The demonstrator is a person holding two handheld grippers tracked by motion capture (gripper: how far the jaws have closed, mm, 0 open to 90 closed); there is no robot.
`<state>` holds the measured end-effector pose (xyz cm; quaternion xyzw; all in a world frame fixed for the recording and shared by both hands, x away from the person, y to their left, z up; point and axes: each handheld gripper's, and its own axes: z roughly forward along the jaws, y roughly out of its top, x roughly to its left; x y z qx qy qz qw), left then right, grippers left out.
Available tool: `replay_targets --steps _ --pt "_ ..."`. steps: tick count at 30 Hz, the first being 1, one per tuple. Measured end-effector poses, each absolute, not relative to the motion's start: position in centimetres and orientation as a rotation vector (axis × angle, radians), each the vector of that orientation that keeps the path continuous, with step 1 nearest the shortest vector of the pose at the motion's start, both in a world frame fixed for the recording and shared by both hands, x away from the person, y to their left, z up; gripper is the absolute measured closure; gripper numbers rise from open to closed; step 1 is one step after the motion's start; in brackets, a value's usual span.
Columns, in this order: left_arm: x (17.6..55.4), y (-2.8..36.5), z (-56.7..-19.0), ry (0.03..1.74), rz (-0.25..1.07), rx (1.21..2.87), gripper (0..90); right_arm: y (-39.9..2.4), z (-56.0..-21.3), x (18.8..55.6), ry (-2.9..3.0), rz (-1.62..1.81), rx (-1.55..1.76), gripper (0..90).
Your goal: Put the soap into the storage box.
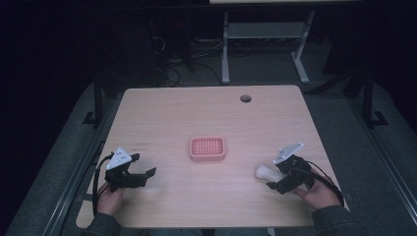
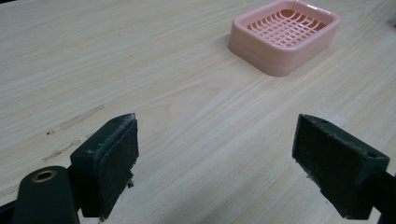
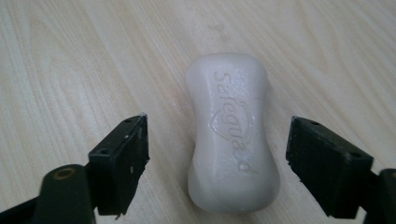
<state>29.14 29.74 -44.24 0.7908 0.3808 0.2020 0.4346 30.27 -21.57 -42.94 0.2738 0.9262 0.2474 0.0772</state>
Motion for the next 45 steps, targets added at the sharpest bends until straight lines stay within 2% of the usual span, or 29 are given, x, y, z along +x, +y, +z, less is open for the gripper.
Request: replay_targets --steps 6,15,22,23,30,38,40,41,45 --pt "29.1 29.7 -44.2 0.95 0.504 1.972 13.9 -21.0 -43.3 31.3 2.803 0.654 0.802 24.4" --pt "29.2 29.8 -44.2 0.946 0.506 1.978 13.9 -20.0 -43.4 32.5 2.876 0.537 0.769 34.5" --pt "29.2 29.7 -44.3 0.951 0.5 1.971 13.9 -19.4 -43.5 33.1 2.913 0.481 0.757 38.3" --pt "29.2 29.7 -44.3 0.951 0.498 1.972 13.9 -19.2 -43.6 33.3 2.931 0.458 0.761 42.0" --pt "29.2 29.7 -44.3 0.956 0.495 1.969 13.9 -18.8 -44.1 33.8 2.965 0.398 0.757 45.8" --pt "29.2 29.6 -44.2 0.955 0.493 1.982 13.9 -18.6 -44.2 33.9 2.98 0.366 0.775 46.5" --pt "29.2 29.6 -44.2 0.954 0.493 1.985 13.9 -18.6 -44.2 34.0 2.981 0.359 0.768 44.4" --pt "29.2 29.6 -44.2 0.955 0.493 1.983 13.9 -18.5 -44.3 34.0 2.979 0.342 0.776 39.1" --pt "29.2 29.7 -44.1 0.953 0.492 1.989 13.9 -18.6 -44.2 34.1 2.987 0.336 0.774 42.4"
